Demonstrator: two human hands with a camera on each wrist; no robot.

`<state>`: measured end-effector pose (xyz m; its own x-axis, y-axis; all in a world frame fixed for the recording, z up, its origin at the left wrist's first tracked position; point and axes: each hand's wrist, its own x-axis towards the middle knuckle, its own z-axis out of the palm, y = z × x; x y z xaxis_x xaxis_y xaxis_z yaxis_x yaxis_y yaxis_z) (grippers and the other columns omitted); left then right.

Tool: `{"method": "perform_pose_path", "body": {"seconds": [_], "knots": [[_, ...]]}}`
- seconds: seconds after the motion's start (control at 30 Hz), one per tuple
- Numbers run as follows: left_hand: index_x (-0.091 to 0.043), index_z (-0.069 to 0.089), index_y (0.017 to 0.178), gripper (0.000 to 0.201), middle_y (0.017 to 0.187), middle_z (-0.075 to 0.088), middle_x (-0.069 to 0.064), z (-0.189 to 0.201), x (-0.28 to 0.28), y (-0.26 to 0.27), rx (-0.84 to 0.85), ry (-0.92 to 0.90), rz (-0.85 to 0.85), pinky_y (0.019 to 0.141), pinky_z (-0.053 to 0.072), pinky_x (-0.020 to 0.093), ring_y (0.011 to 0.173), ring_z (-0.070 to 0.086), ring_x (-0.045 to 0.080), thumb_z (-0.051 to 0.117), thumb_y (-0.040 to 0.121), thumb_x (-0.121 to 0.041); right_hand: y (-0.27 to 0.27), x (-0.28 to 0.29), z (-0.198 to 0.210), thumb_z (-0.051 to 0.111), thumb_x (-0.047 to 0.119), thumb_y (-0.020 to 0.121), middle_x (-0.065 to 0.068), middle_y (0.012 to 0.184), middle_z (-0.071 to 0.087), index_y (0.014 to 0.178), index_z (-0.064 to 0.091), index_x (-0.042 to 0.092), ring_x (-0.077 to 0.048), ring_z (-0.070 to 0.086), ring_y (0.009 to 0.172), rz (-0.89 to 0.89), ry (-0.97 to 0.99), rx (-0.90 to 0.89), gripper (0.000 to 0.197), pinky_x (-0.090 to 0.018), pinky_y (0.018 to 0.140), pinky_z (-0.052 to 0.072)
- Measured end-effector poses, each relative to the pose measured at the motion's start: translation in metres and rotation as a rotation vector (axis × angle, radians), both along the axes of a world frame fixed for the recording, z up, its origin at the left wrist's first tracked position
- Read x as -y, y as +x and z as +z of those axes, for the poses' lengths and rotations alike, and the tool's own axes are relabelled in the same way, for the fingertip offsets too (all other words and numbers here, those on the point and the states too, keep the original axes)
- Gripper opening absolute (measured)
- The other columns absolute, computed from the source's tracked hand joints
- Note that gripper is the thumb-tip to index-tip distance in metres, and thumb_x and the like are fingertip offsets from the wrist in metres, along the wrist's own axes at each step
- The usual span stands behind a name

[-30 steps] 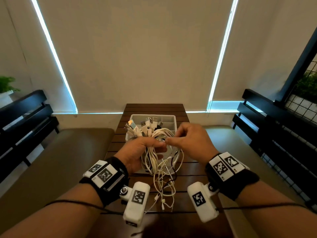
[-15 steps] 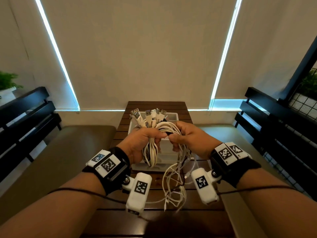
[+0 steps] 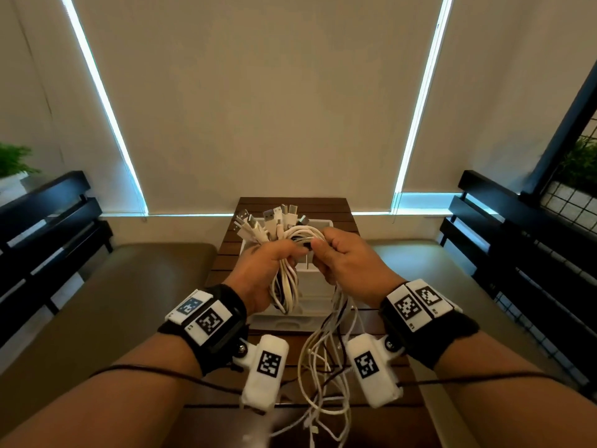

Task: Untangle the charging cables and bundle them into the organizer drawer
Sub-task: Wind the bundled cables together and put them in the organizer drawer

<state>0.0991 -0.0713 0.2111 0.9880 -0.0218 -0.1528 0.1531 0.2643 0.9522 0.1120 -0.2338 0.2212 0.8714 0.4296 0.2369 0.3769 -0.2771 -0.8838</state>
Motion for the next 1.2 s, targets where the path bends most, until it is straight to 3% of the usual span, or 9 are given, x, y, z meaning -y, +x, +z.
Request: {"method": "perform_pose_path", "body": {"seconds": [0.2,0.33,0.47,0.57,0.7,0.83,0.9,1.07,1.2], "knots": [[-0.01,0.062,0.071,0.013,0.049,0.045,0.0,-0.002,-0.005,0.002,-0.051,-0.135,-0.068,0.042,0.042,0.025,0.037,0.045,0.013,0.061,0.083,-0.004,-0.007,0.001,0.006,0.045,0.018,0.101,-0.004,0.071,0.061,0.085,0.062,0.019,-0.015,0.056,0.059,0.041,-0.015,-0.136,0.024,-0.032,0.06,0.048],[-0.003,0.069,0.086,0.01,0.069,0.064,0.009,0.002,-0.007,0.001,-0.061,-0.209,-0.212,0.064,0.058,0.033,0.063,0.063,0.021,0.061,0.08,-0.006,-0.005,0.0,0.001,0.054,0.015,0.096,-0.006,0.07,0.066,0.098,0.058,0.014,-0.017,0.061,0.058,-0.07,0.183,-0.253,0.004,-0.032,0.058,0.051],[-0.005,0.068,0.108,0.032,0.092,0.07,0.013,0.003,-0.011,0.002,-0.051,-0.188,-0.349,0.08,0.057,0.046,0.086,0.068,0.027,0.069,0.076,-0.011,-0.004,0.0,0.005,0.062,0.008,0.09,-0.014,0.071,0.069,0.087,0.057,0.009,-0.024,0.064,0.059,-0.144,0.312,-0.279,0.006,-0.035,0.058,0.055],[-0.007,0.066,0.11,0.032,0.094,0.07,0.01,-0.001,-0.011,0.001,-0.043,-0.195,-0.396,0.085,0.055,0.051,0.089,0.069,0.025,0.069,0.078,-0.012,-0.004,-0.001,0.01,0.062,0.005,0.089,-0.014,0.069,0.069,0.083,0.058,0.007,-0.025,0.065,0.061,-0.139,0.331,-0.291,0.008,-0.037,0.061,0.057],[-0.002,0.064,0.113,0.037,0.096,0.068,0.013,0.0,-0.007,0.003,-0.034,-0.174,-0.433,0.091,0.052,0.048,0.091,0.066,0.025,0.069,0.078,-0.011,-0.004,-0.004,0.009,0.064,0.007,0.088,-0.019,0.079,0.069,0.078,0.058,0.01,-0.026,0.066,0.063,-0.159,0.414,-0.359,0.012,-0.036,0.059,0.056],[-0.001,0.063,0.12,0.042,0.102,0.069,0.021,-0.001,-0.004,0.004,-0.013,-0.161,-0.433,0.08,0.059,0.045,0.091,0.071,0.033,0.067,0.079,-0.003,-0.005,-0.006,0.007,0.067,0.009,0.086,-0.015,0.085,0.069,0.069,0.06,0.014,-0.028,0.068,0.077,-0.203,0.407,-0.306,0.019,-0.042,0.069,0.058],[-0.002,0.063,0.12,0.042,0.103,0.069,0.021,-0.002,-0.004,0.003,-0.004,-0.141,-0.439,0.079,0.058,0.044,0.09,0.071,0.033,0.069,0.078,-0.003,-0.005,-0.005,0.006,0.067,0.01,0.086,-0.007,0.078,0.069,0.064,0.059,0.017,-0.025,0.067,0.078,-0.212,0.373,-0.275,0.024,-0.042,0.073,0.057],[0.004,0.058,0.123,0.049,0.108,0.063,0.025,0.001,-0.005,0.005,0.018,-0.021,-0.419,0.093,0.051,0.054,0.096,0.066,0.038,0.073,0.077,-0.004,-0.005,-0.002,0.008,0.069,0.009,0.085,0.0,0.074,0.068,0.067,0.058,0.011,-0.011,0.065,0.07,-0.237,0.276,-0.222,0.021,-0.023,0.058,0.051],[0.007,0.052,0.127,0.057,0.122,0.052,0.03,0.006,-0.004,0.001,0.027,0.034,-0.407,0.105,0.037,0.063,0.11,0.054,0.044,0.075,0.076,-0.003,-0.004,-0.003,0.007,0.069,0.009,0.084,-0.006,0.078,0.068,0.067,0.056,0.012,-0.02,0.065,0.076,-0.216,0.313,-0.304,0.022,-0.032,0.063,0.052]]}}
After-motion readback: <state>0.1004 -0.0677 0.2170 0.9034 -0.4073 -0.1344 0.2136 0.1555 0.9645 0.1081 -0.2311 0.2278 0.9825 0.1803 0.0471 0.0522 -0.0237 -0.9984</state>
